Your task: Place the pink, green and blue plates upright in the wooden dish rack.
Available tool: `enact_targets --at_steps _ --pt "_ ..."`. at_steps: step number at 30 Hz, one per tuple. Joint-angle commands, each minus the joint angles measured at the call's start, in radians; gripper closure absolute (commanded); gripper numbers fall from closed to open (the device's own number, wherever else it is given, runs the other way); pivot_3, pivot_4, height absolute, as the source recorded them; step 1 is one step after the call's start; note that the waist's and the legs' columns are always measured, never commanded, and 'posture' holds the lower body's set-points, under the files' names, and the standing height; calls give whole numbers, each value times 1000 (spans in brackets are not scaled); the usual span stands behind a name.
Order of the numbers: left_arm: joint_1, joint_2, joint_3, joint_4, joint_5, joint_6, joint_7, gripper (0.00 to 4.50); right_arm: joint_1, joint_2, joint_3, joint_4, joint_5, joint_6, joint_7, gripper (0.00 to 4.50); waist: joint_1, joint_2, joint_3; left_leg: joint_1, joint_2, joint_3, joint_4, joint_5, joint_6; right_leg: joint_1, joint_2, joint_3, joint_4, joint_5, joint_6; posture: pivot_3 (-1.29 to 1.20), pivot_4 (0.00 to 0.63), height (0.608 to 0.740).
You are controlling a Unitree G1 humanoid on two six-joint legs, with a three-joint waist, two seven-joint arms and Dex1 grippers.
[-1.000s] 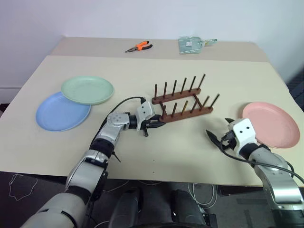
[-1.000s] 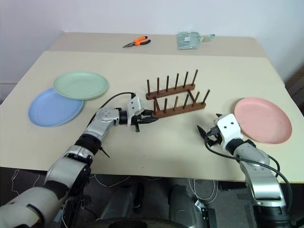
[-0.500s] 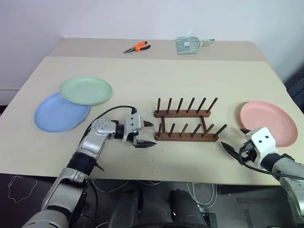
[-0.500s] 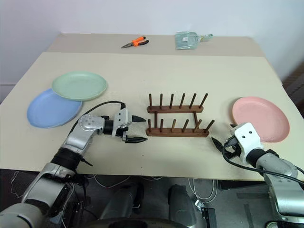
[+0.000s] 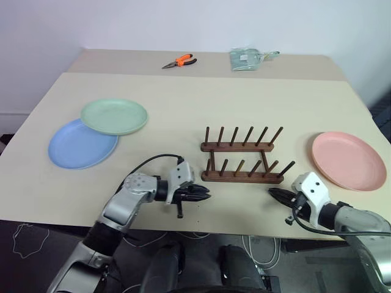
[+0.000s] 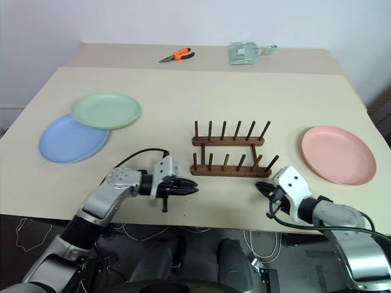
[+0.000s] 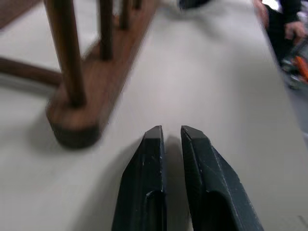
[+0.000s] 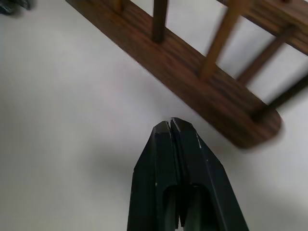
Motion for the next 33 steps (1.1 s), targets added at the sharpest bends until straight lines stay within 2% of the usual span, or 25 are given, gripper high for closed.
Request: enact_targets --at_steps 1,7,11,15,18,22,25,29,33 --pt "-26 -60 15 127 92 -37 198 4018 -89 42 70 104 -130 -60 -114 4500 -1 -1 -1 0 0 0 0 0 0 1 0 0 -1 0 0 0 150 738" --pt "-120 -164 116 320 107 -68 447 4018 -276 130 144 310 -247 -110 -244 4500 -7 -4 -4 9 0 0 0 0 0 8 2 0 -2 1 -1 0 150 738" --pt "-155 -182 128 394 103 -102 483 4018 -331 148 167 382 -278 -141 -260 4500 -7 -4 -6 10 0 0 -1 0 0 9 3 0 -2 3 3 0 150 738" --pt "-154 -189 127 393 95 -126 470 4018 -374 158 147 433 -272 -154 -265 4500 -10 -3 -7 13 -1 1 -2 0 0 11 3 0 -1 3 3 0 150 738" --pt "-136 -187 124 366 86 -131 448 4060 -387 154 114 447 -262 -152 -274 3641 -11 -3 -7 13 -1 1 -2 0 0 11 3 0 -1 3 3 0 150 738" --pt "-113 -179 114 327 85 -132 421 4060 -367 131 95 411 -279 -174 -273 1609 -9 -3 -8 13 -1 1 -3 0 0 11 3 0 -2 3 3 0 150 738" --pt "-86 -166 113 267 65 -120 380 4060 -294 59 54 314 -291 -175 -237 117 -4 -3 -8 13 -1 1 -4 -1 1 10 2 0 -2 3 3 0 150 738" --pt "-47 -133 110 178 38 -109 313 4060 -190 -30 -50 203 -271 -132 -201 117 -3 -3 -8 11 -1 1 -4 -3 1 10 2 0 -3 1 1 0 150 738" --pt "-19 -109 100 99 -6 -95 232 4060 -133 -77 -137 216 -290 -58 -217 117 -8 -2 -7 11 -1 1 -4 -3 1 10 1 1 -3 0 0 0 150 738"
